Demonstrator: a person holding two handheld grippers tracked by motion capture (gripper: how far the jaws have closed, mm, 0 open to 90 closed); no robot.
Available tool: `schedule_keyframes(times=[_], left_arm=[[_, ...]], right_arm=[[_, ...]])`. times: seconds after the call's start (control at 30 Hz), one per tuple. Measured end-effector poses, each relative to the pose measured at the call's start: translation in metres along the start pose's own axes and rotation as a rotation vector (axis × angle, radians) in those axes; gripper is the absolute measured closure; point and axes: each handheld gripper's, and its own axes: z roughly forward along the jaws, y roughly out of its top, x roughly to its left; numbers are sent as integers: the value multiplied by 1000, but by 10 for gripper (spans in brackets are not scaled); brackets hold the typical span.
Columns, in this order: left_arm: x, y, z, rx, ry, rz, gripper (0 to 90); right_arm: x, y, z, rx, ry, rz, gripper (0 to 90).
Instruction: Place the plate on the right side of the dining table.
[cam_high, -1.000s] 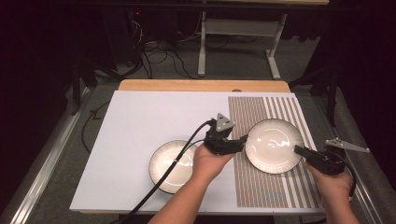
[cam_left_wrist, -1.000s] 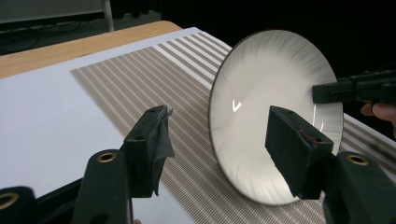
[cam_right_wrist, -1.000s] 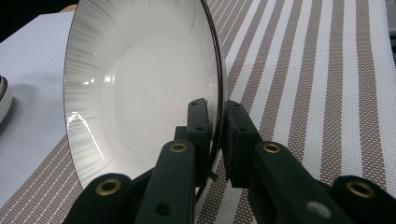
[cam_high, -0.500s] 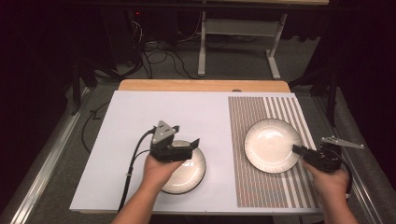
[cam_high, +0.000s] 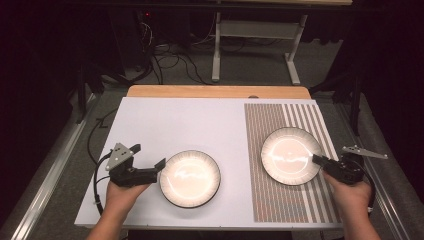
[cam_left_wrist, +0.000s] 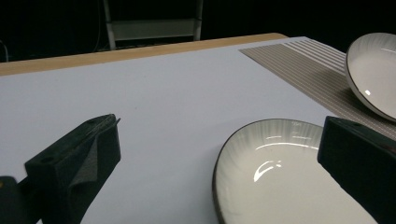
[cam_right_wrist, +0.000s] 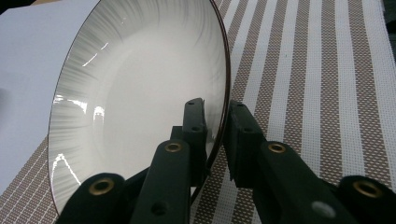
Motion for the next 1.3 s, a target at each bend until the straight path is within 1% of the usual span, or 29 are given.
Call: schedule_keyframes(times=[0.03, 0.07, 0.1, 0.17, 0.2, 0.23, 0.27, 0.33, 0.37, 0.43, 0.47, 0.5, 0.63, 0.73, 0.83, 0.9, 0.93, 0.97, 1.0, 1.03, 1.07, 1.1, 1.13, 1.17, 1.2, 1.23, 1.27, 1.3], left_arm=[[4, -1, -5, -8, -5, -28, 1], [7, -2, -10, -32, -4, -53, 1], [10, -1, -15, -48, -6, -56, 1], [14, 2, -24, -60, 25, -37, 1], [17, 3, -27, -77, 25, -44, 3], [19, 2, -29, -83, 26, -56, 8], [21, 1, -29, -76, 29, -58, 12], [22, -3, -27, -52, 40, -47, 12], [23, -5, -25, -43, 40, -42, 12], [25, -6, -22, -30, 36, -44, 12], [26, -7, -21, -27, 34, -45, 12], [26, -7, -20, -25, 34, -45, 12], [27, -7, -17, -12, 27, -38, 12], [25, -8, -16, -13, 28, -31, 11], [25, -9, -13, 0, 32, -23, 11], [24, -9, -12, 8, 33, -15, 11], [24, -9, -12, 9, 35, -13, 11], [23, -9, -11, 9, 34, -14, 11], [23, -9, -11, 11, 33, -12, 11], [23, -9, -11, 13, 31, -11, 12], [23, -10, -10, 16, 29, -11, 11], [22, -10, -10, 19, 27, -7, 12], [22, -10, -10, 22, 28, -1, 11], [22, -11, -10, 23, 28, 3, 11], [21, -11, -9, 25, 31, 7, 11], [21, -11, -9, 25, 32, 10, 9], [21, -11, -9, 24, 33, 11, 9], [21, -12, -10, 24, 34, 14, 9]], right_arm=[[0, 0, 0, 1, -2, 2, 815], [0, 0, 0, 2, -2, 10, 815], [1, 0, 1, 6, -4, 19, 815], [0, 0, 1, 6, -6, 21, 814], [0, 1, 2, 8, -8, 23, 813], [0, 1, 2, 8, -11, 26, 812], [0, 1, 3, 7, -17, 22, 809], [1, 1, 4, 7, -25, 23, 807], [2, 1, 4, 8, -34, 20, 804], [2, 2, 5, 10, -44, 19, 802], [3, 2, 6, 13, -47, 32, 800], [2, 2, 7, 15, -50, 25, 796], [0, 2, 11, 22, -63, 46, 791], [-2, 2, 13, 28, -66, 71, 791], [-3, 1, 16, 31, -75, 93, 785], [-4, 0, 18, 38, -89, 100, 786], [-4, 0, 19, 38, -105, 101, 794], [-5, -1, 20, 43, -119, 90, 792], [-6, -2, 22, 50, -129, 99, 788], [-7, -4, 24, 56, -131, 98, 785], [-8, -5, 23, 50, -125, 103, 787], [-7, -4, 23, 50, -131, 93, 787], [-4, -4, 22, 49, -153, 66, 773], [-4, -4, 22, 49, -153, 66, 773], [-3, -5, 22, 47, -161, 57, 749], [-2, -4, 20, 32, -161, 35, 686], [-2, -4, 20, 32, -161, 35, 686], [-2, -3, 18, 17, -158, 25, 662]])
